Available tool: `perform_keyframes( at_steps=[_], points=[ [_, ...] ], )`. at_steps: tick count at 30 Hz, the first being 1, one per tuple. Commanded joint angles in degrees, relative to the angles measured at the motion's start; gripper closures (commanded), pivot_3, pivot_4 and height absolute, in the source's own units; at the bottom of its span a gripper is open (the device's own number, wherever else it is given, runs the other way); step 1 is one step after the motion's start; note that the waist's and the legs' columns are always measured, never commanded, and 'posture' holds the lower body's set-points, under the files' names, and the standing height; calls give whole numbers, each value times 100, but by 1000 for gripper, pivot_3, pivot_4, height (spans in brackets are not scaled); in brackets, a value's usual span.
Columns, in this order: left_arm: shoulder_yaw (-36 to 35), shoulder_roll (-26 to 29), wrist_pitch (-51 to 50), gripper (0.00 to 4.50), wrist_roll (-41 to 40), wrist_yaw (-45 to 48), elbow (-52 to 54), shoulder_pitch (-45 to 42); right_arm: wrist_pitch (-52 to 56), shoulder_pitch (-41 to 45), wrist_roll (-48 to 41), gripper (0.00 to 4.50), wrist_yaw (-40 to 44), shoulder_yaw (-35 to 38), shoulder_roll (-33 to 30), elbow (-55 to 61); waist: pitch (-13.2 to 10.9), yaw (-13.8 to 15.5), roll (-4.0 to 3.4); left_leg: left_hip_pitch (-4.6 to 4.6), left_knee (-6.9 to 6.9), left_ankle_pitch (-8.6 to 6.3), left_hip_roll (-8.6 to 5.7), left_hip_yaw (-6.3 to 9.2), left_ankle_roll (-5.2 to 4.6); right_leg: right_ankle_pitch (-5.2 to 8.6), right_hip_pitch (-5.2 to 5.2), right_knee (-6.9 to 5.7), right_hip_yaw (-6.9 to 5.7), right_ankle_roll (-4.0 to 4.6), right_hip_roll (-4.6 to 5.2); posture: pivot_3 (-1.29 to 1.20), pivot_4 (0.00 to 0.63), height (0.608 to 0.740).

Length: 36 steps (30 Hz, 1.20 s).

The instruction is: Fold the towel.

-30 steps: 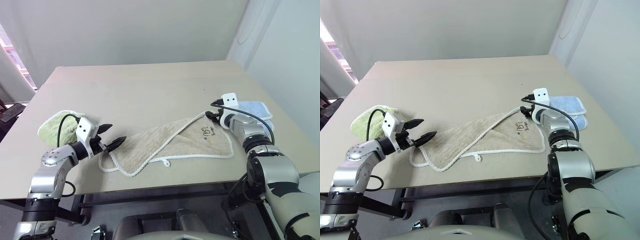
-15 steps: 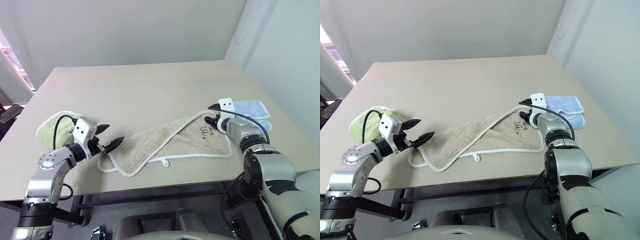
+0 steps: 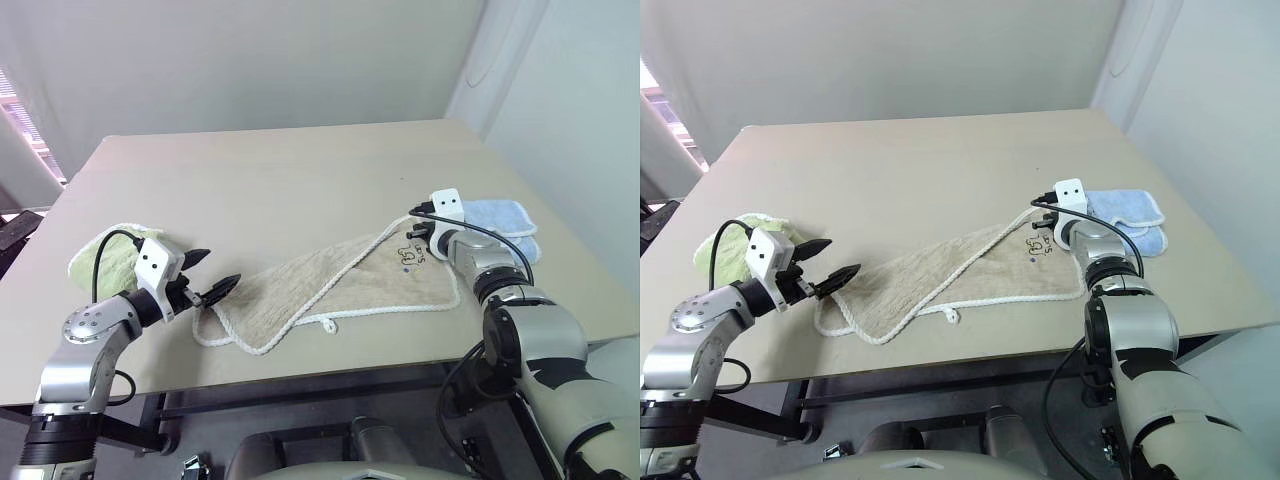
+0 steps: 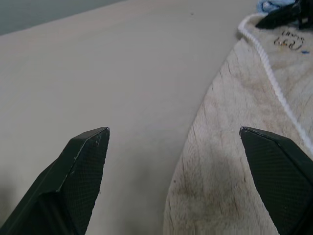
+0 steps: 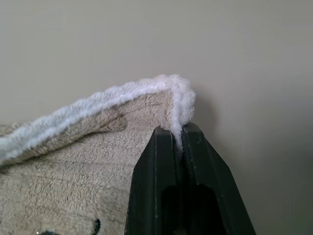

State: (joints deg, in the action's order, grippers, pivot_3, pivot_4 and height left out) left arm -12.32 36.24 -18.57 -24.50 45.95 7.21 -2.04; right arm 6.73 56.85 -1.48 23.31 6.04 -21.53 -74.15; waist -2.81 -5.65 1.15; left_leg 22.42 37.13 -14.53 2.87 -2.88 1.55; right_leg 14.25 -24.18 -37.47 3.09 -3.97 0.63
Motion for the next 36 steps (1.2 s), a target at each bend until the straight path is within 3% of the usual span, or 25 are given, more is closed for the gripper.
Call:
perform_keyframes(
  at_steps=[1,8,13,21,30,36],
  points=[
    [-269,247,-74,0,-221,179,479,155,-249,159,-109,4480,296,87,-112,516,-1,-20,-2,0,0,0,0,0,0,0,0,0,0,0,0,0,0,729],
    [-295,401,-290,0,-435,383,971,634,208,299,-566,4480,563,397,-224,1728,-7,-13,-11,-1,-1,0,1,2,0,3,-1,-2,0,4,0,0,0,729],
    [194,322,-228,0,-159,394,1279,852,588,634,-634,4480,358,388,-200,2537,-10,-2,-18,-1,0,0,1,0,0,8,-2,-2,1,13,2,0,0,729],
    [604,257,35,0,168,433,1135,595,1134,1068,-687,4480,270,227,-59,3490,-10,5,-18,0,-2,0,1,0,0,9,-6,-4,0,15,1,0,0,729],
    [1173,-277,758,0,913,13,548,36,1363,1368,-476,4480,135,-117,-25,4288,-11,15,-19,4,-3,0,0,-2,0,8,-10,-4,1,13,2,0,0,729],
    [1412,-181,1109,0,1198,210,525,-32,1591,1573,-547,4480,82,-91,0,4391,-11,11,-19,5,-3,0,0,-2,0,8,-12,-5,1,14,2,0,0,729]
  ],
)
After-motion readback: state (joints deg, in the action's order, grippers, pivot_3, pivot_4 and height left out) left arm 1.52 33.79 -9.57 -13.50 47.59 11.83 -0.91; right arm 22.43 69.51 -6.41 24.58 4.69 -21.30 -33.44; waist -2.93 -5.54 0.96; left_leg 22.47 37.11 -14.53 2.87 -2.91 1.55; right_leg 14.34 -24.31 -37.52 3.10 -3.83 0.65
